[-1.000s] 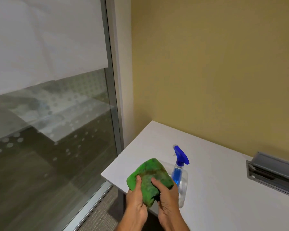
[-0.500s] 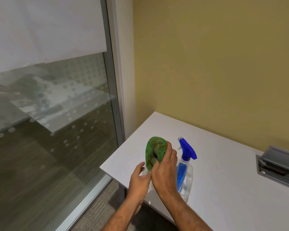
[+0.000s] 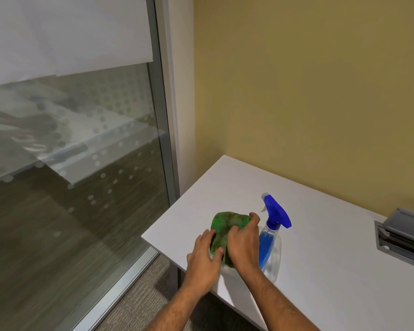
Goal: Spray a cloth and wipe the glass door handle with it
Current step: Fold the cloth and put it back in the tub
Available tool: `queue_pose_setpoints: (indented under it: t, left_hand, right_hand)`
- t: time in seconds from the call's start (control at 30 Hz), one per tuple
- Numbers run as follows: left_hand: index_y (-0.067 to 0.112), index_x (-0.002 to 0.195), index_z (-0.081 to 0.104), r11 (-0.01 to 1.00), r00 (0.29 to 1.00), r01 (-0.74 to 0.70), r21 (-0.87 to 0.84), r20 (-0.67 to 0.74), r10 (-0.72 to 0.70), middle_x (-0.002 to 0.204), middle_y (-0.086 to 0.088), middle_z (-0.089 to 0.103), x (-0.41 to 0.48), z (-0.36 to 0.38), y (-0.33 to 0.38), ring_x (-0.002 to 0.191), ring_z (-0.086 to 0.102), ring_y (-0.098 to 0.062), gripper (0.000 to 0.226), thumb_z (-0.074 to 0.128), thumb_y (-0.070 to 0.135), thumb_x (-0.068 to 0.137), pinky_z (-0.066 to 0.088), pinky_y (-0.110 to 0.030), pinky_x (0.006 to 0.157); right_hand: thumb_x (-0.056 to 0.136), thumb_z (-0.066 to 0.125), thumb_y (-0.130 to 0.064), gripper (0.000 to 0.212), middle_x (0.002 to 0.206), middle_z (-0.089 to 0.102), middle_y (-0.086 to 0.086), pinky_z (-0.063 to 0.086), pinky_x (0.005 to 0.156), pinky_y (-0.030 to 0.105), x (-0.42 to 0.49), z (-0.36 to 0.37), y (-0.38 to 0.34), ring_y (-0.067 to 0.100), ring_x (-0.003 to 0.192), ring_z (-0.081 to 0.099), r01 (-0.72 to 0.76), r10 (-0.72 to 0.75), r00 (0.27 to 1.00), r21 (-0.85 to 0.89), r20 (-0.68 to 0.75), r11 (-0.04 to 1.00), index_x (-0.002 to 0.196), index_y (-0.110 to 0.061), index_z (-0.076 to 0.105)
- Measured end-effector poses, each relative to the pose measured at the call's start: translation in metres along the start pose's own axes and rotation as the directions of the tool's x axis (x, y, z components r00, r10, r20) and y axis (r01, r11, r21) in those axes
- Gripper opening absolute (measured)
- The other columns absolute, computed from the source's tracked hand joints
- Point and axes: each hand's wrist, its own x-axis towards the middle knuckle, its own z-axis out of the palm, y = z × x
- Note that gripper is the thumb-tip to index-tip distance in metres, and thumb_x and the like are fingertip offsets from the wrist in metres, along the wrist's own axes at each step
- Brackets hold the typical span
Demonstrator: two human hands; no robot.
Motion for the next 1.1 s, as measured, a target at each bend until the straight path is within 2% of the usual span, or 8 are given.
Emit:
queue_pose_setpoints:
  t: [0.2,0.37,0.47,0.6,0.73,0.83,0.93,1.1]
  left_hand:
    - [0.028,0.156,0.041,0.932,0.974,-0.228,0.281,0.059,0.220,0.168,0.008,0.034,-0.005,0.017,-0.007,0.160,0.015,-0.011,0.052,0.045,0.021,0.104,0.014,-0.036,0.129]
    - [0.026,0.155,0.044,0.882,0.949,-0.315,0.351,0.110,0.295,0.168,0.007,0.036,-0.001,0.021,-0.006,0.158,0.020,-0.010,0.049,0.044,0.030,0.107,0.005,-0.026,0.129]
    - [0.024,0.147,0.053,0.841,0.942,-0.332,0.428,0.193,0.274,0.162,0.006,0.045,0.006,0.024,-0.008,0.153,0.031,-0.011,0.046,0.043,0.029,0.103,0.010,-0.029,0.130]
    - [0.023,0.155,0.045,0.798,0.935,-0.338,0.499,0.274,0.225,0.156,0.006,0.053,0.013,0.026,-0.009,0.147,0.038,-0.011,0.055,0.045,0.032,0.102,0.015,-0.031,0.129]
    - [0.029,0.156,0.038,0.875,0.952,-0.227,0.428,0.289,0.105,0.154,0.011,0.048,0.012,0.028,-0.007,0.144,0.035,-0.012,0.059,0.055,0.045,0.102,0.023,-0.029,0.127]
    - [0.029,0.156,0.039,0.731,0.926,-0.351,0.585,0.332,0.178,0.156,0.009,0.048,0.016,0.029,-0.010,0.146,0.036,-0.013,0.056,0.032,0.045,0.103,0.016,-0.035,0.129]
    - [0.022,0.158,0.039,0.645,0.901,-0.419,0.638,0.377,0.213,0.164,0.001,0.042,0.013,0.029,-0.008,0.154,0.028,-0.017,0.082,0.001,0.045,0.089,0.007,-0.038,0.129]
    - [0.023,0.162,0.033,0.702,0.904,-0.415,0.579,0.349,0.246,0.167,0.003,0.036,0.012,0.025,-0.006,0.157,0.021,-0.013,0.067,0.033,0.028,0.095,0.005,-0.036,0.131]
  right_hand:
    - [0.095,0.044,-0.006,0.042,0.128,0.058,0.019,0.056,0.094,0.047,0.030,0.007,0.007,0.033,0.109,0.060,-0.242,0.240,0.962,0.002,0.131,0.970,0.136,-0.009,0.033]
    - [0.094,0.047,-0.004,0.052,0.137,0.055,0.021,0.055,0.095,0.044,0.041,0.013,0.015,0.035,0.116,0.059,-0.345,0.337,0.921,0.012,0.194,0.938,0.143,-0.007,0.029]
    - [0.093,0.052,-0.002,0.071,0.155,0.037,0.021,0.049,0.108,0.047,0.035,0.015,0.019,0.039,0.134,0.049,-0.288,0.302,0.938,-0.098,0.172,0.952,0.155,-0.009,0.018]
    - [0.102,0.053,-0.010,0.084,0.174,0.000,0.012,0.023,0.128,0.046,0.012,0.016,0.022,0.031,0.160,0.010,-0.032,0.062,0.988,-0.207,0.139,0.978,0.164,-0.013,-0.003]
    - [0.100,0.056,-0.019,0.052,0.150,0.052,0.011,0.048,0.112,0.045,0.001,0.024,0.031,0.028,0.134,0.054,0.033,-0.020,0.992,-0.105,0.122,0.994,0.150,-0.013,0.041]
    - [0.098,0.051,-0.013,0.049,0.148,0.052,0.013,0.044,0.115,0.048,0.018,0.029,0.042,0.029,0.134,0.052,-0.031,0.075,0.969,-0.187,0.234,0.982,0.146,-0.009,0.044]
    - [0.104,0.046,-0.022,0.047,0.152,0.047,0.015,0.040,0.116,0.049,0.030,0.031,0.043,0.031,0.137,0.048,-0.045,0.108,0.940,-0.197,0.323,0.979,0.148,-0.010,0.040]
    - [0.106,0.044,-0.032,0.053,0.158,0.042,0.011,0.038,0.119,0.048,0.024,0.027,0.044,0.028,0.142,0.045,-0.011,0.063,0.944,-0.159,0.324,0.987,0.154,-0.012,0.035]
